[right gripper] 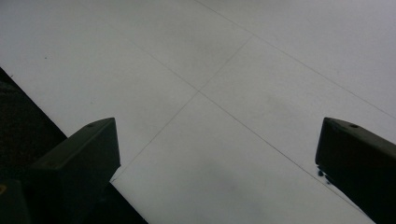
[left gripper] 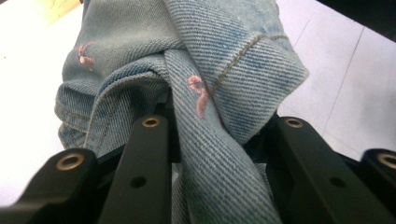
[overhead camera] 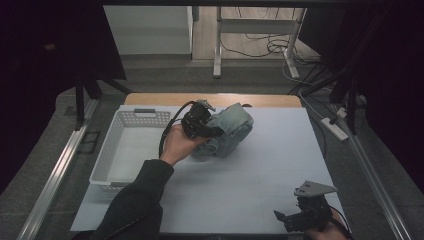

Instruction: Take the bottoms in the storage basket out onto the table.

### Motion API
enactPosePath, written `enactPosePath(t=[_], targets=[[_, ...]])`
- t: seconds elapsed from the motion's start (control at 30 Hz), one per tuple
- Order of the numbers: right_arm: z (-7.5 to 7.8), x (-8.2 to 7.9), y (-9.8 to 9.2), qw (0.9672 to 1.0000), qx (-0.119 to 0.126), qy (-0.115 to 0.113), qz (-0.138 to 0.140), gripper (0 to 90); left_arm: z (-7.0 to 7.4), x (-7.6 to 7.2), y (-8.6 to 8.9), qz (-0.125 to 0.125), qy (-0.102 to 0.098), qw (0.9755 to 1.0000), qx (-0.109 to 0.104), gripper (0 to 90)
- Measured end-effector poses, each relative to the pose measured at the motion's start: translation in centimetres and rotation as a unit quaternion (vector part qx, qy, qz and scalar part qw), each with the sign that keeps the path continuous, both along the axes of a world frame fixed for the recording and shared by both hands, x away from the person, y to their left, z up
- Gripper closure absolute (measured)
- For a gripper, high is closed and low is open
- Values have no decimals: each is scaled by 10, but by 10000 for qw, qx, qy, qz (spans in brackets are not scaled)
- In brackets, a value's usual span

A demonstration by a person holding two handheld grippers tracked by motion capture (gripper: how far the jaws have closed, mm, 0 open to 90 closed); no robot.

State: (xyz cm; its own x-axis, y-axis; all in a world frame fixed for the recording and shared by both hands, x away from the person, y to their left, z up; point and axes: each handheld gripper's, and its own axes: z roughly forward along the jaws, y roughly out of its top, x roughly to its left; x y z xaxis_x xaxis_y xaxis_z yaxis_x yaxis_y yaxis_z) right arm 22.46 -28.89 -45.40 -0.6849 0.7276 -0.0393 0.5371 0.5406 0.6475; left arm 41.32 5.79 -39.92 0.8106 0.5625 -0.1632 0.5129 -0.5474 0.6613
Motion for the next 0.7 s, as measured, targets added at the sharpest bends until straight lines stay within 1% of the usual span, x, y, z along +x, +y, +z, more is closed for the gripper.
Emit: enactPosePath(t=[0.1, 0.2, 0.3, 0.4, 0.5, 0.57, 0.63, 0.7], targets=[[0, 0, 0, 10000, -6, 2, 4, 1, -7, 0, 0, 18, 20, 10000, 50, 683], [0, 0, 0, 10000, -9, 1, 0, 1, -16, 0, -1, 40, 91, 9999, 64, 673], [0, 0, 0, 10000, -15, 5, 7, 0, -25, -1, -3, 70, 136, 9997, 181, 666], [0, 0, 0, 10000, -20, 0, 16, 1, -32, -1, -5, 106, 198, 9995, 239, 663], [0, 0, 0, 10000, -21, 2, 17, 1, -39, -1, -8, 113, 201, 9994, 254, 663], [0, 0, 0, 10000, -27, 3, 25, 0, -43, -2, -9, 79, 134, 9995, 281, 664], [0, 0, 0, 10000, -32, 2, 31, 1, -46, -3, -10, 73, 116, 9994, 330, 667], [-1, 0, 1, 10000, -34, 1, 28, 1, -51, -2, -10, 80, 168, 9992, 341, 666]])
